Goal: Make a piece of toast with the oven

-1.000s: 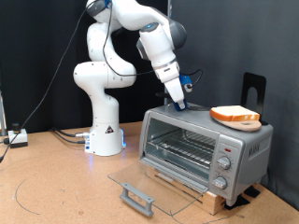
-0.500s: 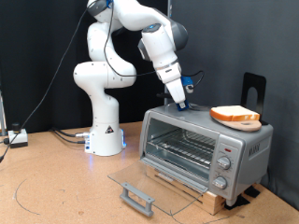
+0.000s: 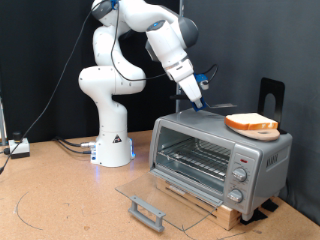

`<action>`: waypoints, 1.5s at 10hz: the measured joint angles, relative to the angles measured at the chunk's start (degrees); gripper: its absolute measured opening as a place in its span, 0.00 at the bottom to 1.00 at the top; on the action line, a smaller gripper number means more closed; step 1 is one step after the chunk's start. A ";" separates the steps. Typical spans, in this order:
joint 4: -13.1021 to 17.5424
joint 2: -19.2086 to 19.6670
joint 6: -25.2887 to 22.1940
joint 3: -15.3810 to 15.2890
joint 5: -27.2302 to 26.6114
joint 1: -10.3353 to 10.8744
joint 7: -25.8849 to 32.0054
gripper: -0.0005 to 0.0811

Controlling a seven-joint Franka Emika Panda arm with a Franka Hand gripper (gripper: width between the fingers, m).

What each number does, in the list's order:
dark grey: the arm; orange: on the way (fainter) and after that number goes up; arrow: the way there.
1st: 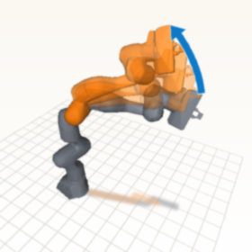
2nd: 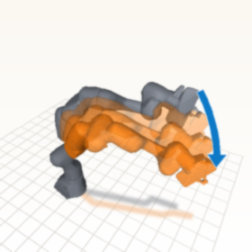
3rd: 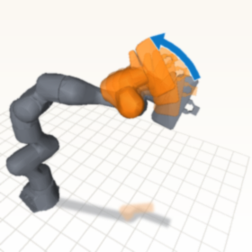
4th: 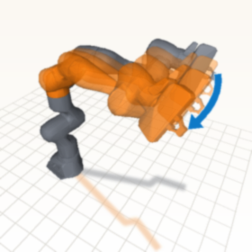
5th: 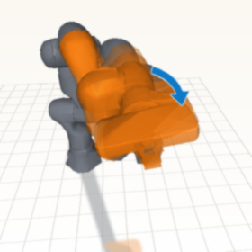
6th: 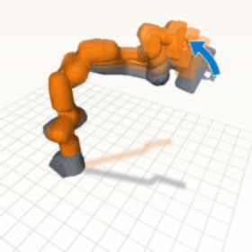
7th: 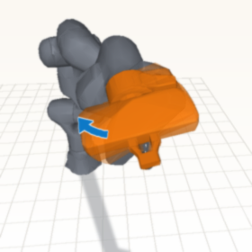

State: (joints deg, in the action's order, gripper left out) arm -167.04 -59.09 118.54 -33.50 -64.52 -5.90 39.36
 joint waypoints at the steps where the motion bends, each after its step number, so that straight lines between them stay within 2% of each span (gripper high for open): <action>1: 0.04 -1.69 -2.51 1.97 1.60 -0.03 0.01 0.49; 2: -0.02 -3.39 -4.46 3.25 2.70 -0.03 0.00 0.49; 3: 0.70 -3.10 -4.41 2.86 2.68 -0.27 -0.34 0.49; 5: 1.55 -3.28 -2.13 3.17 2.60 -1.87 -1.55 0.49; 9: 2.39 -3.37 -4.26 7.97 9.68 -9.27 -4.52 0.49; 15: 3.78 -2.69 -9.48 20.93 18.04 -16.16 2.26 0.49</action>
State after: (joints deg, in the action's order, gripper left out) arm -163.26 -61.77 109.06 -12.57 -46.47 -22.06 41.63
